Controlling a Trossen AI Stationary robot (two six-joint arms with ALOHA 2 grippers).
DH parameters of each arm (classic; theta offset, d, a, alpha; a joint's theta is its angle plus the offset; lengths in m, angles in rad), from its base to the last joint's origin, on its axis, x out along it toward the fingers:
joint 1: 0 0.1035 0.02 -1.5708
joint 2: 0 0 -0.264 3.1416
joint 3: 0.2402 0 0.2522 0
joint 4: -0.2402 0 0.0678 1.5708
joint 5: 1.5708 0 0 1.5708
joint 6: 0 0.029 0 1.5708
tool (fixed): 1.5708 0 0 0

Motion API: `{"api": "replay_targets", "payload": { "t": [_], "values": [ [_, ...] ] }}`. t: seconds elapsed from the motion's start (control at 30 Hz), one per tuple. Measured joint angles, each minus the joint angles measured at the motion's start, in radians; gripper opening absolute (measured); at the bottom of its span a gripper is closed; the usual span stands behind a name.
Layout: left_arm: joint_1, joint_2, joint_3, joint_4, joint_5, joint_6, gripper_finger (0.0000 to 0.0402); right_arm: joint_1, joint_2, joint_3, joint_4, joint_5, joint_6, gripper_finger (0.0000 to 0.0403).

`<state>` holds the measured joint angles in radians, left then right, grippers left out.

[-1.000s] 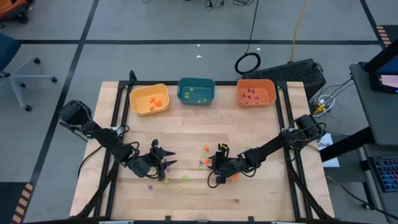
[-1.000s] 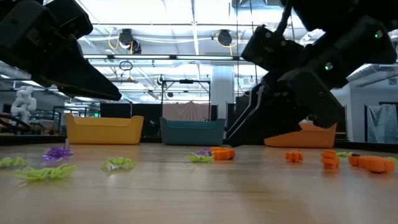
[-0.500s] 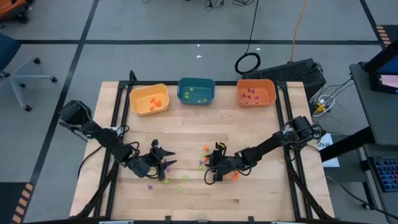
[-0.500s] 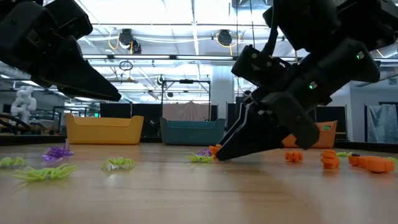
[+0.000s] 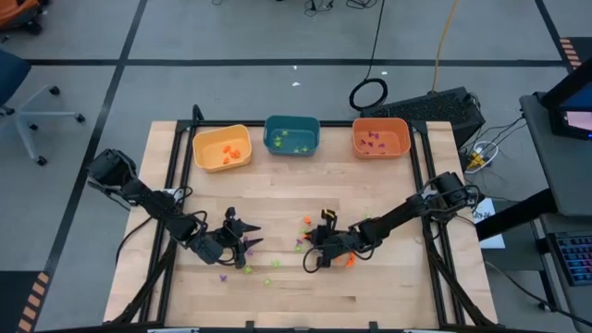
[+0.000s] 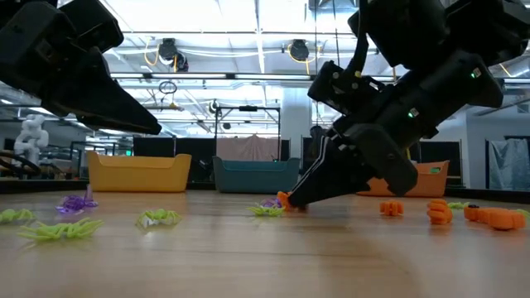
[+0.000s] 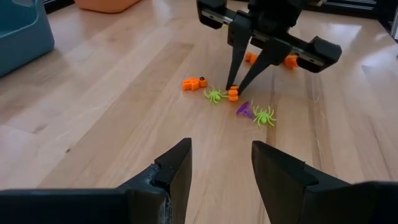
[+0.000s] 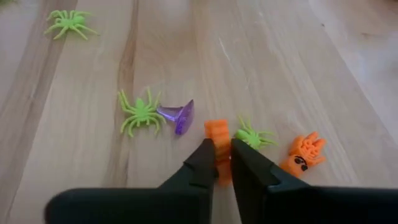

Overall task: Sort Halloween decoration
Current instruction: Put the orange skeleton toy into the yellow bin

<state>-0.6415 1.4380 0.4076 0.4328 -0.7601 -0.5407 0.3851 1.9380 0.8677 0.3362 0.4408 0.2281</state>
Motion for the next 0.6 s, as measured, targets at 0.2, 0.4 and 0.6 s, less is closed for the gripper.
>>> {"api": "replay_targets", "payload": {
  "t": [0.2, 0.4, 0.6],
  "values": [
    [0.000, 0.000, 0.000, 0.001, 0.000, -0.001, 0.0166, 0.005, -0.034, -0.002, -0.018, -0.039, -0.003, 0.0003],
    [0.000, 0.000, 0.000, 0.003, 0.000, -0.001, 0.0166, 0.040, -0.080, -0.005, -0.030, -0.062, -0.005, 0.0000],
    [0.000, 0.000, 0.000, 0.007, 0.000, -0.002, 0.0166, 0.050, -0.085, -0.005, -0.023, -0.045, -0.006, 0.0001]
  ]
}}
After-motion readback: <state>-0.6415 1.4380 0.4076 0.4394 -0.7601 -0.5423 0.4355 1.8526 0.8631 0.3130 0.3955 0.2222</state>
